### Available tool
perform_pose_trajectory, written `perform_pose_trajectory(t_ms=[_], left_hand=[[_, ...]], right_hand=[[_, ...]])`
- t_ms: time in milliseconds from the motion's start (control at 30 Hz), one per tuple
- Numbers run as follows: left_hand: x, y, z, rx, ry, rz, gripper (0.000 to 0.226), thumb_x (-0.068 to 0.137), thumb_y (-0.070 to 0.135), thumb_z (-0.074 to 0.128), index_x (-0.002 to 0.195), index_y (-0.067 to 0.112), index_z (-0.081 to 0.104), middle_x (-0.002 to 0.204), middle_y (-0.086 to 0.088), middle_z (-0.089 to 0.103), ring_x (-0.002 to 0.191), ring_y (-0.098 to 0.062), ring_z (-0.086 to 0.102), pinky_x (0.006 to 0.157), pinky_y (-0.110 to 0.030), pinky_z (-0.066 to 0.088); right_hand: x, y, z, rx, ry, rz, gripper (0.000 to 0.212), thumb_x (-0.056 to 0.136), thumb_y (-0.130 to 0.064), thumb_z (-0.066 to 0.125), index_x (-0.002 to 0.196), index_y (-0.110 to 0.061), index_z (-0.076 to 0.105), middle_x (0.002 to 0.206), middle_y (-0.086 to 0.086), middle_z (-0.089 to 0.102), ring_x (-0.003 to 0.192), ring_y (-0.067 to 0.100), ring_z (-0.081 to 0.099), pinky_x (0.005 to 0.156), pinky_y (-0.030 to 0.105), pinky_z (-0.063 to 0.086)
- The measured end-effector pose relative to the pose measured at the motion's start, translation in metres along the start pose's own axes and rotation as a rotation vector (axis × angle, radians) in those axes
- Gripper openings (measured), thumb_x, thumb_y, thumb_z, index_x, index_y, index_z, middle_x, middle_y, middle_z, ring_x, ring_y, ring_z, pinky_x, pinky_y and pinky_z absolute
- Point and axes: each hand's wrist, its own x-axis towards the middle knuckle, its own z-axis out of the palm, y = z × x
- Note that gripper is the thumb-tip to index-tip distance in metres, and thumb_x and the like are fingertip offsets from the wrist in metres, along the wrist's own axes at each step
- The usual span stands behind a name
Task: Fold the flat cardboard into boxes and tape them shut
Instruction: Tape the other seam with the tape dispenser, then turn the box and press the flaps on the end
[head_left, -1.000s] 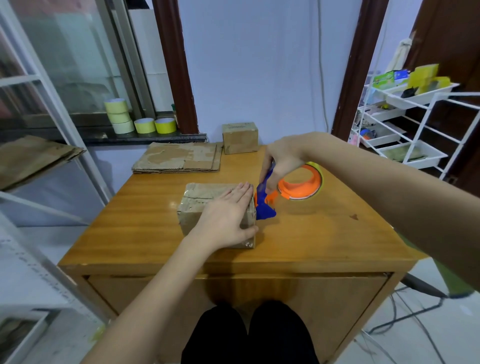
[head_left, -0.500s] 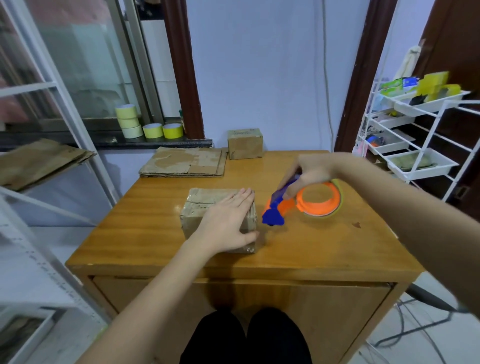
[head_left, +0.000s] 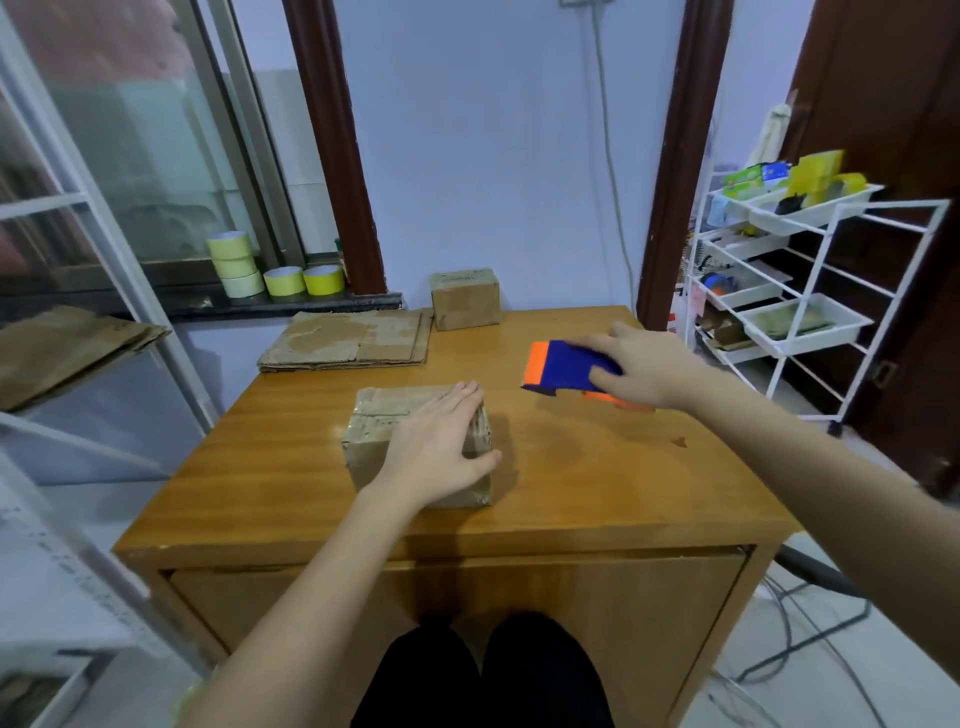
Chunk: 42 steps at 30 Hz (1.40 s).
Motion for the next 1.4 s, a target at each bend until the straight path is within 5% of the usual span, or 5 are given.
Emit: perform_pose_trajectory(t_ms=[267, 433, 700, 1033, 1400], left_hand=[[-0.002, 0.006, 0.004, 0.011, 0.022, -0.015, 0.077, 0.09, 0.057, 0.047, 0.152, 0.021, 0.019, 0.159, 0.006, 0.016, 0.146, -0.009, 0.014, 0.114, -0.027, 0.021], [-0.001, 0.007, 0.004, 0.032, 0.03, -0.008, 0.076, 0.092, 0.056, 0.044, 0.153, 0.02, 0.017, 0.16, 0.004, 0.013, 0.146, -0.009, 0.011, 0.115, -0.026, 0.017], [-0.003, 0.006, 0.005, 0.071, 0.052, 0.023, 0.074, 0.094, 0.055, 0.041, 0.153, 0.018, 0.016, 0.16, 0.002, 0.013, 0.146, -0.01, 0.011, 0.115, -0.026, 0.016], [-0.004, 0.008, 0.003, 0.077, 0.056, 0.018, 0.074, 0.094, 0.055, 0.04, 0.153, 0.018, 0.017, 0.16, 0.002, 0.014, 0.146, -0.01, 0.012, 0.115, -0.026, 0.017], [-0.006, 0.008, -0.011, -0.118, -0.079, -0.075, 0.086, 0.087, 0.05, 0.058, 0.151, 0.016, 0.011, 0.161, 0.002, 0.008, 0.138, -0.021, 0.035, 0.099, -0.037, 0.04]], right_hand=[[-0.012, -0.034, 0.027, -0.552, 0.16, -0.089, 0.041, 0.034, -0.003, 0.072, 0.074, -0.01, 0.064, 0.062, 0.003, 0.057, 0.059, 0.025, 0.057, 0.046, 0.026, 0.03], [-0.016, -0.053, 0.068, -0.761, 0.117, -0.245, 0.021, 0.046, -0.008, 0.078, 0.056, -0.015, 0.061, 0.051, 0.002, 0.052, 0.055, 0.022, 0.052, 0.046, 0.026, 0.032], [-0.021, -0.077, 0.093, -0.954, -0.035, -0.283, 0.015, 0.063, -0.028, 0.08, 0.064, -0.017, 0.069, 0.059, 0.002, 0.06, 0.061, 0.021, 0.053, 0.063, 0.034, 0.03], [-0.03, -0.095, 0.092, -1.206, -0.171, -0.371, 0.036, 0.1, -0.028, 0.044, 0.131, -0.011, 0.054, 0.135, 0.016, 0.053, 0.128, 0.039, 0.04, 0.113, 0.052, 0.017], [-0.032, -0.107, 0.071, -0.741, -0.087, -0.34, 0.03, 0.091, -0.026, 0.054, 0.112, -0.007, 0.066, 0.114, 0.017, 0.063, 0.116, 0.035, 0.05, 0.117, 0.049, 0.019]])
